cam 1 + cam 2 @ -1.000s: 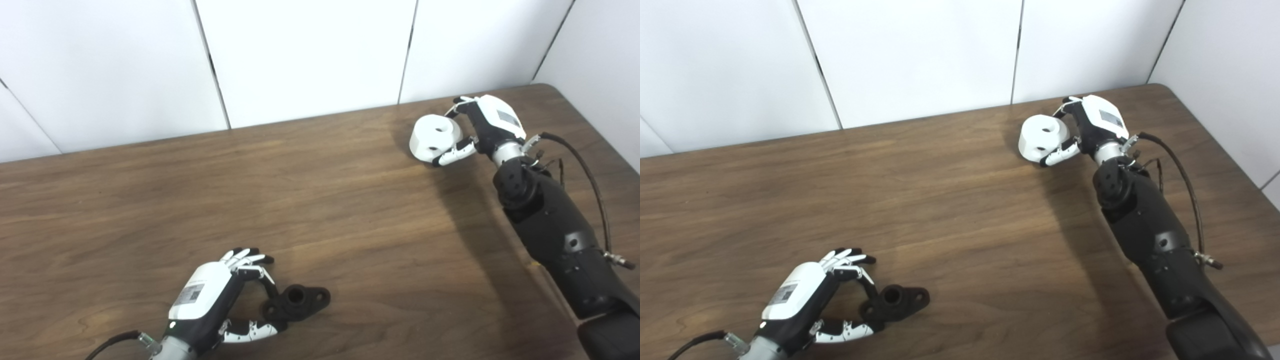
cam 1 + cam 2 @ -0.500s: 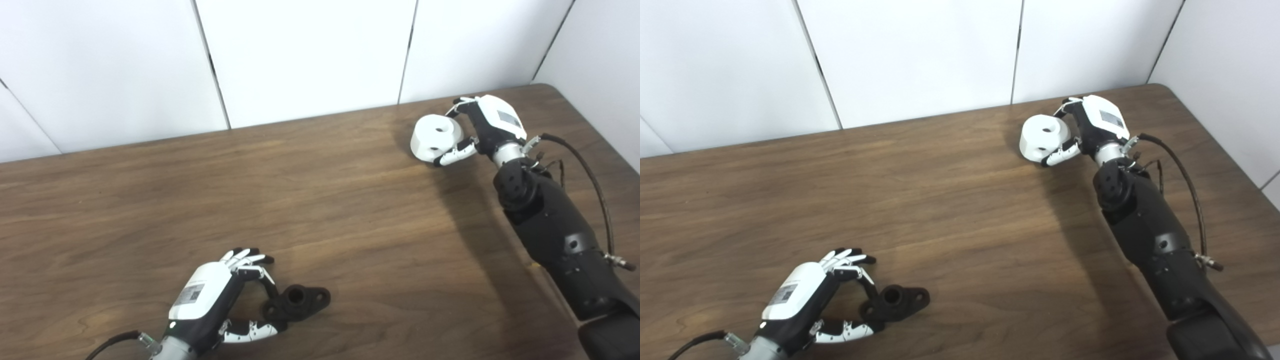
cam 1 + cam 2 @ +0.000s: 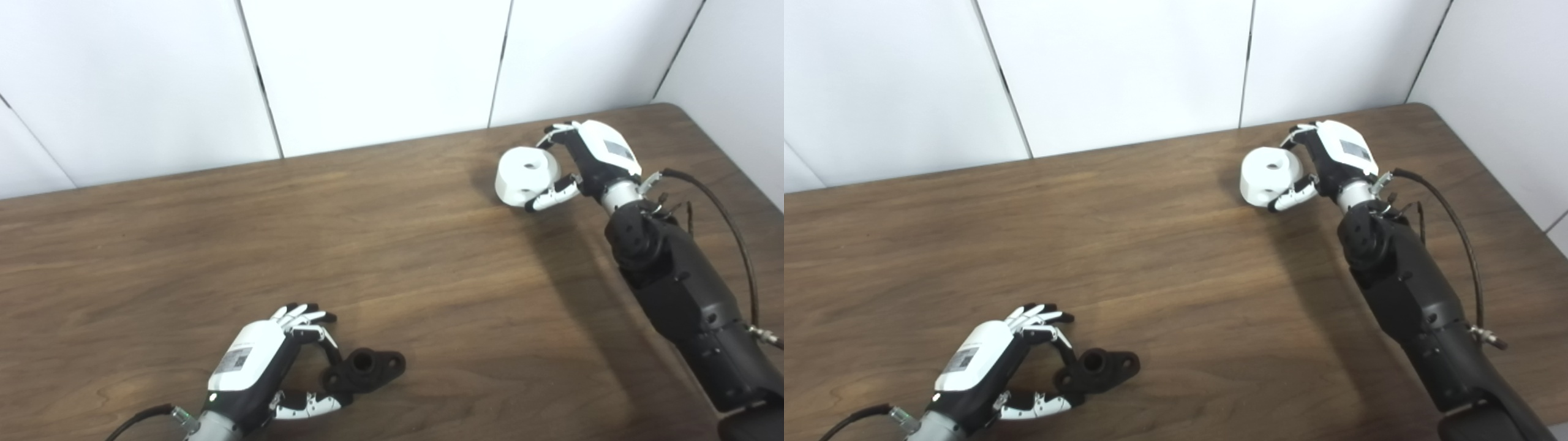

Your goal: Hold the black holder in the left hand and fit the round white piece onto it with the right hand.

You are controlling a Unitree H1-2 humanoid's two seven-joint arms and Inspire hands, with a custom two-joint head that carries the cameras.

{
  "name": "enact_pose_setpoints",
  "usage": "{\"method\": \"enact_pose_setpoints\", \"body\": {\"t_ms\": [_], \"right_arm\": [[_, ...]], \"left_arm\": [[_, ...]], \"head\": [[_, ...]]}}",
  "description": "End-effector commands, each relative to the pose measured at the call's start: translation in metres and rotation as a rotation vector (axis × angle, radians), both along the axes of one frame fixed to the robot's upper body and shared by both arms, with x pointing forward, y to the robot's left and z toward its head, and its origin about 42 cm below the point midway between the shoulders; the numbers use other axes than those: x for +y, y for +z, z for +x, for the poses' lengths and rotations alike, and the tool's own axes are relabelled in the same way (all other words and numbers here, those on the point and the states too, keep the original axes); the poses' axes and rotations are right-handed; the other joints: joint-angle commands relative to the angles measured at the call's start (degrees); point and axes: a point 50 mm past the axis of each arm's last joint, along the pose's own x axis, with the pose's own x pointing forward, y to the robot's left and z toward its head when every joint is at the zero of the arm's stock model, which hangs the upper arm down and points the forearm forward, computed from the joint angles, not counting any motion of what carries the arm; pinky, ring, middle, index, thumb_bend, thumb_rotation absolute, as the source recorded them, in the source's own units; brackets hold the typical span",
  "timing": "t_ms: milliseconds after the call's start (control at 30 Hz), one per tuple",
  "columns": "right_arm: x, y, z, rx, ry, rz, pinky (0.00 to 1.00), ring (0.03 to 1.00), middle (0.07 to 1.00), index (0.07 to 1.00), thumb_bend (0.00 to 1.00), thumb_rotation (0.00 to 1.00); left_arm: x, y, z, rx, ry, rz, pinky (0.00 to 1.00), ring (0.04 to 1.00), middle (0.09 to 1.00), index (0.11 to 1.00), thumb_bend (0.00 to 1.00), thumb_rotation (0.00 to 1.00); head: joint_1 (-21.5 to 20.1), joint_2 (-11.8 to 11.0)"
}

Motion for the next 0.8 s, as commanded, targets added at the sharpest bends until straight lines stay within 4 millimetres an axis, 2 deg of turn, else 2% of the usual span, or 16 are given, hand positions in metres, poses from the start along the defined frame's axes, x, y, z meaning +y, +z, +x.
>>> {"method": "enact_pose_setpoints", "body": {"t_ms": [0,333,500,767], "right_arm": [[-0.001,0.031,-0.004,-0.075,0.022,-0.049,0.92,0.946,0.853,0.486,0.52,0.14],[0.033,0.052,-0.046,-0.054,0.161,-0.051,0.95,0.948,0.84,0.485,0.52,0.14],[0.053,0.061,-0.068,-0.044,0.238,-0.039,0.91,0.943,0.834,0.484,0.52,0.14],[0.084,0.062,-0.098,-0.011,0.342,-0.02,0.9,0.943,0.825,0.484,0.52,0.14]], "left_arm": [[0.0,-0.045,-0.02,0.274,-0.022,0.094,0.89,0.918,0.843,0.492,0.5,0.05],[-0.012,-0.046,-0.016,0.259,-0.022,0.106,0.88,0.913,0.836,0.492,0.5,0.05],[-0.021,-0.044,-0.014,0.259,-0.022,0.106,0.89,0.912,0.834,0.492,0.5,0.05],[-0.032,-0.045,-0.01,0.263,-0.019,0.112,0.9,0.916,0.847,0.493,0.5,0.05]], "head": [[0.5,0.1],[4.4,0.9],[7.2,2.0],[10.0,3.5]]}}
